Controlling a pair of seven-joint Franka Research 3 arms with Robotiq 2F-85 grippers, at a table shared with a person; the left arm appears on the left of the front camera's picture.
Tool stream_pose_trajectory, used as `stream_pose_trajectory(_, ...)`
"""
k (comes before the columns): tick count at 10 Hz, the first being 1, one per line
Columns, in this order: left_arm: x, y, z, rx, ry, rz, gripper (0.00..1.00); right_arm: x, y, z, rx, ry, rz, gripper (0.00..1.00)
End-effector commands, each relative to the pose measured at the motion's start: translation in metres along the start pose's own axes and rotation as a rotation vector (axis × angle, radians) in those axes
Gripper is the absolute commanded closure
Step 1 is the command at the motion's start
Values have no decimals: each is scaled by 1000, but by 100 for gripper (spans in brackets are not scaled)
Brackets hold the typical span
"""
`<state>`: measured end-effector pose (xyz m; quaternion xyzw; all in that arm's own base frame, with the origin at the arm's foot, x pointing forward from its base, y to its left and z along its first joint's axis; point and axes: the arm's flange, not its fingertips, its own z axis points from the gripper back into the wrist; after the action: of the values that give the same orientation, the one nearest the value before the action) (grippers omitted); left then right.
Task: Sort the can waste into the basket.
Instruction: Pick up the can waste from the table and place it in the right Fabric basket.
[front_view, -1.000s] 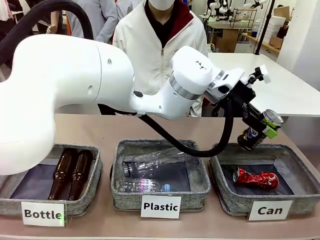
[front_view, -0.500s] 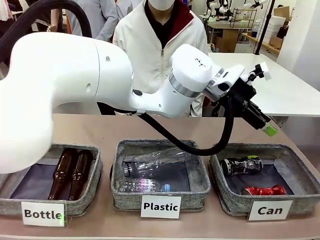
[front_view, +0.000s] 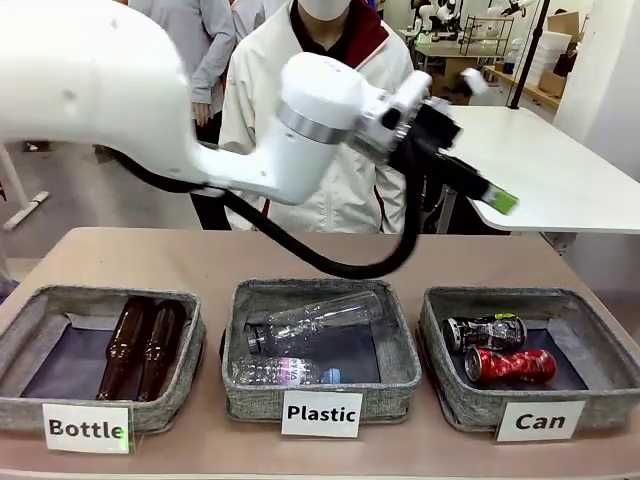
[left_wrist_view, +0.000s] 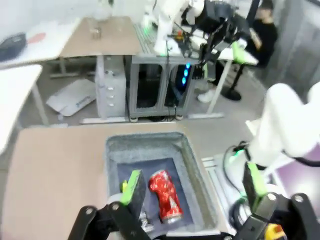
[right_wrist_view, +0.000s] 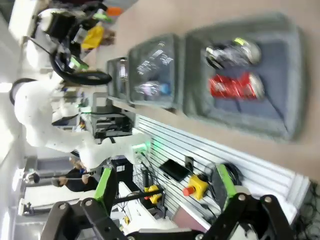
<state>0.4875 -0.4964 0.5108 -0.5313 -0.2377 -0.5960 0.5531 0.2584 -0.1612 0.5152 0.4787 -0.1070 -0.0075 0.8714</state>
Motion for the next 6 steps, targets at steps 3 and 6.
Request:
stream_pose_trajectory(3,-119,-118,162,50,-85,285,0,95,24,-113,155,105,130,0)
stream_pose_trajectory(6,-198,-161,288,35,-227,460,0,121,30,-203,343,95,147,0)
